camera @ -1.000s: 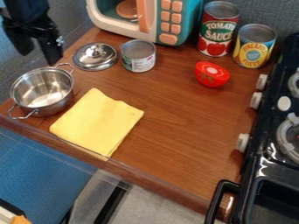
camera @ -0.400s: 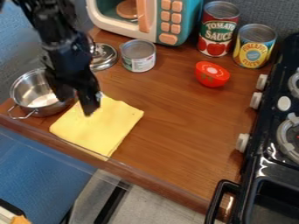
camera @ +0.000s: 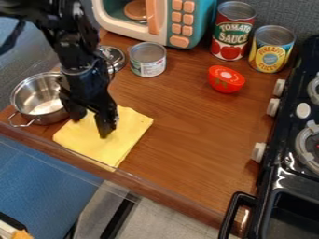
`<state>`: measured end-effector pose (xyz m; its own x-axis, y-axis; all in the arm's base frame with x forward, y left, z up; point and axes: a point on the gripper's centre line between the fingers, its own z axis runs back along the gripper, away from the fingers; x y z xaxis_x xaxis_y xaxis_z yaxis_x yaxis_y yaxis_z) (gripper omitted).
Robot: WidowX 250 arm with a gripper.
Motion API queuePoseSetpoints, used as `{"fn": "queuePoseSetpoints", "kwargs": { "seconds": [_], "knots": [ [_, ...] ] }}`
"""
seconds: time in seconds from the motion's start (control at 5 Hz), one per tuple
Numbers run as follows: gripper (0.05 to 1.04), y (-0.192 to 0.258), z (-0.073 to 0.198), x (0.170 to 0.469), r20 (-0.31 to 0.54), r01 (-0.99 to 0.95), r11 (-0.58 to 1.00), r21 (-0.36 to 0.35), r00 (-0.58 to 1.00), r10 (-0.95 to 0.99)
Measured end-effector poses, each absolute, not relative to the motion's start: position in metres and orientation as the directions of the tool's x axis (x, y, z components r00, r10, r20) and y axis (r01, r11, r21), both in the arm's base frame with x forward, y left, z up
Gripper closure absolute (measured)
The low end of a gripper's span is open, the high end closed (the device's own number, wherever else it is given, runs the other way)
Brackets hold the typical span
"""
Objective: Move the yellow cloth beside the silver pot to the bottom right corner of the table
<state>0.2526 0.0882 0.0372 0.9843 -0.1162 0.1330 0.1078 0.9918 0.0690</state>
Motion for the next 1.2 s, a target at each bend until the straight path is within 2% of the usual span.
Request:
{"fn": "queuePoseSetpoints", "kwargs": {
  "seconds": [0.4, 0.6, 0.8, 1.2],
  "knots": [
    [0.083, 0.079, 0.023, 0.255, 0.128, 0.042, 0.999, 0.032, 0.991, -0.046],
    [0.082, 0.062, 0.022, 0.259, 0.118, 0.004, 0.999, -0.036, 0.993, 0.001],
    [0.083, 0.012, 0.02, 0.264, 0.119, 0.051, 0.997, -0.05, 0.992, -0.045],
    [0.083, -0.064, 0.02, 0.263, 0.155, 0.086, 0.996, -0.012, 0.984, -0.083]
  ]
}}
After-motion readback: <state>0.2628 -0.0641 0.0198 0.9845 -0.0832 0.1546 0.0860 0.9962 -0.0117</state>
